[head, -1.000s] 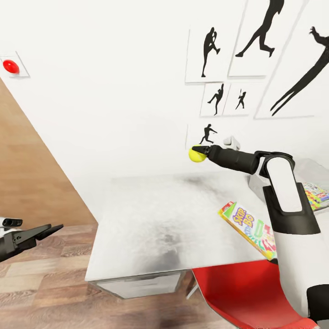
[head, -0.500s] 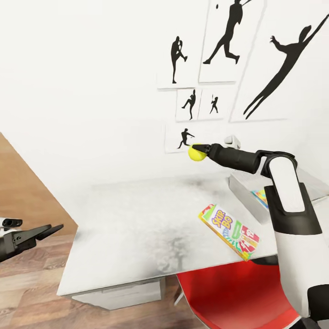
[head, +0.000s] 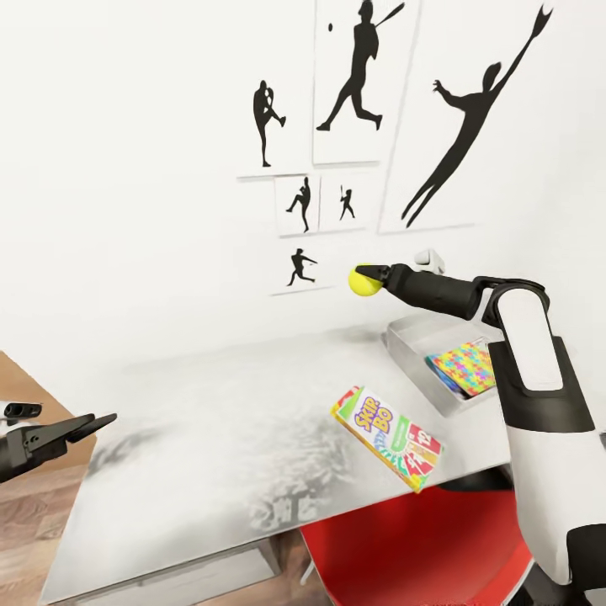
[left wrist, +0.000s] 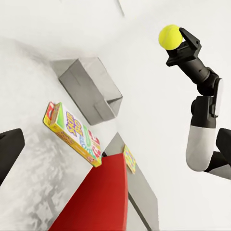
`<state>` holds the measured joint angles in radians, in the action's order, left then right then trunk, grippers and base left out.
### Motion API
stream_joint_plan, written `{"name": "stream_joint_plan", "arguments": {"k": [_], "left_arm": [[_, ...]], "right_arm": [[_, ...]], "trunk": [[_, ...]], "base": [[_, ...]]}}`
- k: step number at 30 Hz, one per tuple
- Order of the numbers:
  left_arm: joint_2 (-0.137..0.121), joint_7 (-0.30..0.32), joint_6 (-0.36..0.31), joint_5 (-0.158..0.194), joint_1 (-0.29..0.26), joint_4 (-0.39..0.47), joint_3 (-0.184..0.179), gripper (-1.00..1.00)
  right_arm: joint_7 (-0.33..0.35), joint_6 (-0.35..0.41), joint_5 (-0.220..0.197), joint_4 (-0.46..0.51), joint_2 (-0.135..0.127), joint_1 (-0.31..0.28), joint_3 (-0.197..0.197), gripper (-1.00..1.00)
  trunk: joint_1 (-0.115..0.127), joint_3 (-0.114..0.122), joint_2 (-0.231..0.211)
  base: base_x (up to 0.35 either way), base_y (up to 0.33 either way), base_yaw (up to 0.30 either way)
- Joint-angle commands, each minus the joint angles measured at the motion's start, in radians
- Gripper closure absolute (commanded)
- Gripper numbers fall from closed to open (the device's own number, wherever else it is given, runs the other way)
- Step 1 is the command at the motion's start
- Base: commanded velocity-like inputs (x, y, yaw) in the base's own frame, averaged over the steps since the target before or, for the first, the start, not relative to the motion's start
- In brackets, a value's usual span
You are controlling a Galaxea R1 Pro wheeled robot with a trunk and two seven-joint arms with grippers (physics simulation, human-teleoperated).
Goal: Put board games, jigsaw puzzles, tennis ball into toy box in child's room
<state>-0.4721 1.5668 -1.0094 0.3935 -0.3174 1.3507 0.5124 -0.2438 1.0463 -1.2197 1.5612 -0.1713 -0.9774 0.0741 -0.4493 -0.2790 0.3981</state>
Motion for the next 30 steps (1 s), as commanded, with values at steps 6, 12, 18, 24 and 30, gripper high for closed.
{"name": "stream_joint_plan", "arguments": {"k": [6,12,18,24,30], "left_arm": [[0.000,0.004,-0.011,-0.001,0.000,0.001,0.000,-1.00],[0.000,0.004,-0.011,-0.001,0.000,0.001,0.000,-1.00],[0.000,0.004,-0.010,-0.001,0.000,0.001,0.000,-1.00],[0.000,0.004,-0.009,-0.001,0.000,0.001,0.000,-1.00],[0.001,0.004,-0.009,-0.001,0.000,0.001,0.000,-1.00]], "right_arm": [[-0.012,0.001,-0.012,0.000,-0.001,-0.001,0.001,1.00],[-0.012,0.001,-0.012,0.000,-0.001,-0.001,0.002,1.00],[-0.012,0.001,-0.012,0.000,-0.001,-0.001,0.003,1.00],[-0.012,0.001,-0.012,0.000,-0.001,-0.001,0.007,1.00],[-0.012,0.001,-0.011,0.000,0.001,-0.001,0.012,1.00]], "trunk": [[-0.001,0.007,0.002],[-0.001,0.016,0.002],[-0.001,0.025,0.002],[-0.001,0.034,0.002],[-0.001,0.037,0.002]], "base": [[0.002,-0.052,-0.183],[0.000,-0.222,-0.183],[0.000,-0.293,-0.183],[0.000,-0.301,-0.177],[0.052,-0.277,-0.063]]}}
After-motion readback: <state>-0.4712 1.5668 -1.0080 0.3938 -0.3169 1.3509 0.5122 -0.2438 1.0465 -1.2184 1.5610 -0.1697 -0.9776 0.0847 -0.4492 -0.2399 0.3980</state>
